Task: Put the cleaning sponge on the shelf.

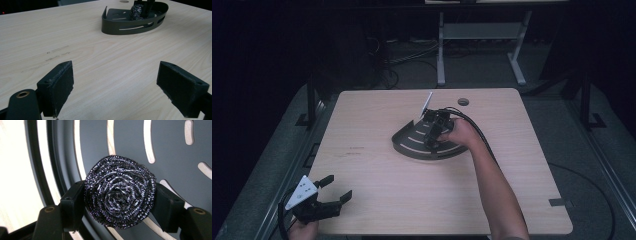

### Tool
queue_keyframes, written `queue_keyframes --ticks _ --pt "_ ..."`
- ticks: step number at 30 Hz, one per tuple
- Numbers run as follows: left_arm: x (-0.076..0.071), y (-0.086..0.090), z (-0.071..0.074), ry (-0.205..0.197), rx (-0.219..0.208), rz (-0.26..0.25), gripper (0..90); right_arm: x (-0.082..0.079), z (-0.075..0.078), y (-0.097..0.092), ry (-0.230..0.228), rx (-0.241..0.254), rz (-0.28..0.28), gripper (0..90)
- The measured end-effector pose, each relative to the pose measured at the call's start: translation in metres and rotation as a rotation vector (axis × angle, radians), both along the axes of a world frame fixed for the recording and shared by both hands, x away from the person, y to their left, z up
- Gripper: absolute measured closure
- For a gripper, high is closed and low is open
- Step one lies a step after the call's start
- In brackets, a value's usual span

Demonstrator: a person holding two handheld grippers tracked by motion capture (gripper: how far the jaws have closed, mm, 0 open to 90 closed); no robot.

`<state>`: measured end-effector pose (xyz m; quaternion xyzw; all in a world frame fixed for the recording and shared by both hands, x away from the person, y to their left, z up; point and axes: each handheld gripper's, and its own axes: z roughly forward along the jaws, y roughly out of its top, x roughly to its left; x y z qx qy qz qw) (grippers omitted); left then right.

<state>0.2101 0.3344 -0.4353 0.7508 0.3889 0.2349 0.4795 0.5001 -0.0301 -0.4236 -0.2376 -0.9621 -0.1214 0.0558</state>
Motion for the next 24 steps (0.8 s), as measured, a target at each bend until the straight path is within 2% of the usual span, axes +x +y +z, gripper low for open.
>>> queue_keyframes --ticks 11,16,24 --pt "0.0001 -0.0003 -0.0004 0.002 -0.001 0.000 13.3 0.0014 -0.0076 0.0005 0.000 -0.016 -0.006 32.8" --pt "-0.0001 -0.0004 -0.0003 0.002 0.000 0.000 13.3 0.0012 -0.0090 -0.0030 -0.001 0.008 -0.023 32.7" --pt "-0.0001 -0.0024 -0.0004 0.002 0.004 -0.002 13.3 0.0012 -0.0087 -0.0048 -0.001 0.009 -0.023 31.2"
